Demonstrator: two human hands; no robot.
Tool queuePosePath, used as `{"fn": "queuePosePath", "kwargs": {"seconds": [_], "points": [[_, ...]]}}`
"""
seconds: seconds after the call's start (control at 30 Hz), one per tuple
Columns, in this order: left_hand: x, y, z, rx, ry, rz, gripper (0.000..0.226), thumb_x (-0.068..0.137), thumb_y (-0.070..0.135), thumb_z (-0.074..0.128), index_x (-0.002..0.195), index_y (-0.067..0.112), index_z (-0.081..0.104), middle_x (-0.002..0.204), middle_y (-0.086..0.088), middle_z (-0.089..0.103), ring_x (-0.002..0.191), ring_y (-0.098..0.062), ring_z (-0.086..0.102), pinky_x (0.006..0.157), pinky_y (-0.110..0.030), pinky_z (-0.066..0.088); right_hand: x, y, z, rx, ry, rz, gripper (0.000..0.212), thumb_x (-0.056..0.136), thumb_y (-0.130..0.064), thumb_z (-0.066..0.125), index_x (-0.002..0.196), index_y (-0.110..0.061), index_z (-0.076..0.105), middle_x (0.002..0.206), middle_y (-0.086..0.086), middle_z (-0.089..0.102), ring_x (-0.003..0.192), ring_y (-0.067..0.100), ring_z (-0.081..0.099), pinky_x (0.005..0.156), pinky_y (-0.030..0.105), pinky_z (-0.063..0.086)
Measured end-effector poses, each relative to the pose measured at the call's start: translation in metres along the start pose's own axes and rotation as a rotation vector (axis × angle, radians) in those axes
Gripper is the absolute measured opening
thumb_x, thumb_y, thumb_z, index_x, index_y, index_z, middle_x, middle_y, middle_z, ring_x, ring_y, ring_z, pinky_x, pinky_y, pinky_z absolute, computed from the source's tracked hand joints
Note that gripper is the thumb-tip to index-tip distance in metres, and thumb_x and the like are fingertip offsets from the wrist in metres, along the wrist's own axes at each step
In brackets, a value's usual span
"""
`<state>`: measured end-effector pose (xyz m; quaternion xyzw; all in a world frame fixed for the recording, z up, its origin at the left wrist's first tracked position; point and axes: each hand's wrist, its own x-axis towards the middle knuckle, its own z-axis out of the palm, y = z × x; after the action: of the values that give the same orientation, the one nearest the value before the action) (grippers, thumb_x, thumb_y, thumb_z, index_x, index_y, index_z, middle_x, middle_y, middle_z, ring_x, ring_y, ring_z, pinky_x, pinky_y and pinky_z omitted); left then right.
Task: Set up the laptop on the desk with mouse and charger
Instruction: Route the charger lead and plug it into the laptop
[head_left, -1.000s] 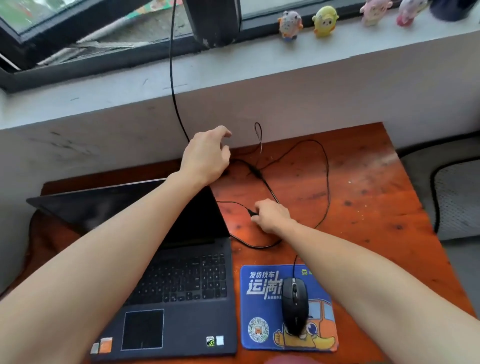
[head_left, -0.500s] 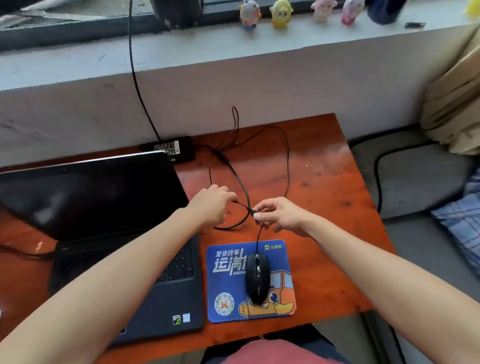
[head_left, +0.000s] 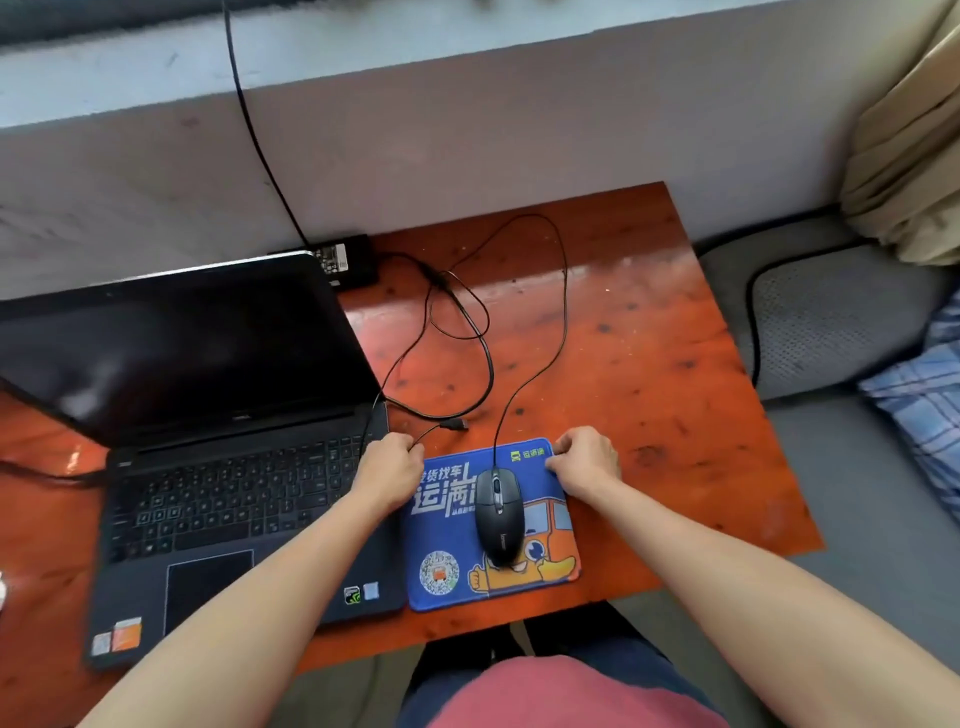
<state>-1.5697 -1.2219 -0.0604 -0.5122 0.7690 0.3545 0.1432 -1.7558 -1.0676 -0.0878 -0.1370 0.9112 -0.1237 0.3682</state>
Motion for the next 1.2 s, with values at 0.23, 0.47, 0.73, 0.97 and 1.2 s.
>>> {"fn": "queuePosePath", "kwargs": {"seconds": [0.23,0.47,0.73,0.97,1.2], "points": [[-0.01,0.006,0.004,-0.027,0.012,-0.023,0.035,0.093,0.02,0.045,0.059,0.008,0.048,0.073,-0.016,0.062,0.075,-0.036,0.057,0.064,-0.035,0.039,0.005,0.001,-0.014,-0.115,0.128,-0.14,0.017,0.083,-0.022,0.064,0.1,-0.026,0.062,0.11,0.008,0.067,0.102,0.033,0.062,0.077,0.033,0.045],[-0.012,0.002,0.004,-0.069,-0.011,-0.048,0.038,0.092,0.018,0.045,0.055,0.01,0.044,0.067,-0.015,0.059,0.068,-0.032,0.054,0.058,-0.033,0.034,-0.021,-0.017,0.019,-0.214,-0.145,-0.297,0.052,0.075,-0.061,0.066,0.116,-0.03,0.058,0.121,-0.001,0.062,0.109,0.027,0.06,0.079,0.032,0.044],[-0.022,0.001,-0.009,0.004,-0.004,0.124,0.029,0.096,0.018,0.046,0.082,0.0,0.064,0.087,-0.014,0.063,0.086,-0.031,0.058,0.071,-0.035,0.042,-0.029,-0.033,0.009,-0.346,0.077,-0.589,0.049,0.086,-0.047,0.06,0.13,-0.032,0.046,0.114,0.0,0.052,0.104,0.027,0.058,0.072,0.033,0.04],[-0.025,0.025,-0.065,0.117,0.127,0.451,0.026,0.096,0.016,0.05,0.113,0.012,0.07,0.107,-0.007,0.062,0.102,-0.023,0.058,0.093,-0.033,0.043,-0.027,-0.09,-0.004,-0.251,-0.236,-0.817,0.031,0.083,-0.048,0.067,0.11,-0.033,0.067,0.106,-0.005,0.054,0.096,0.021,0.057,0.077,0.033,0.044],[-0.021,0.014,-0.103,0.27,0.474,0.37,0.028,0.092,0.016,0.056,0.117,0.01,0.066,0.114,-0.007,0.058,0.107,-0.025,0.051,0.091,-0.039,0.047,0.001,-0.091,-0.026,0.162,-0.16,-0.481,0.019,0.079,-0.029,0.076,0.078,-0.016,0.063,0.075,0.002,0.067,0.073,0.028,0.063,0.068,0.04,0.055]]}}
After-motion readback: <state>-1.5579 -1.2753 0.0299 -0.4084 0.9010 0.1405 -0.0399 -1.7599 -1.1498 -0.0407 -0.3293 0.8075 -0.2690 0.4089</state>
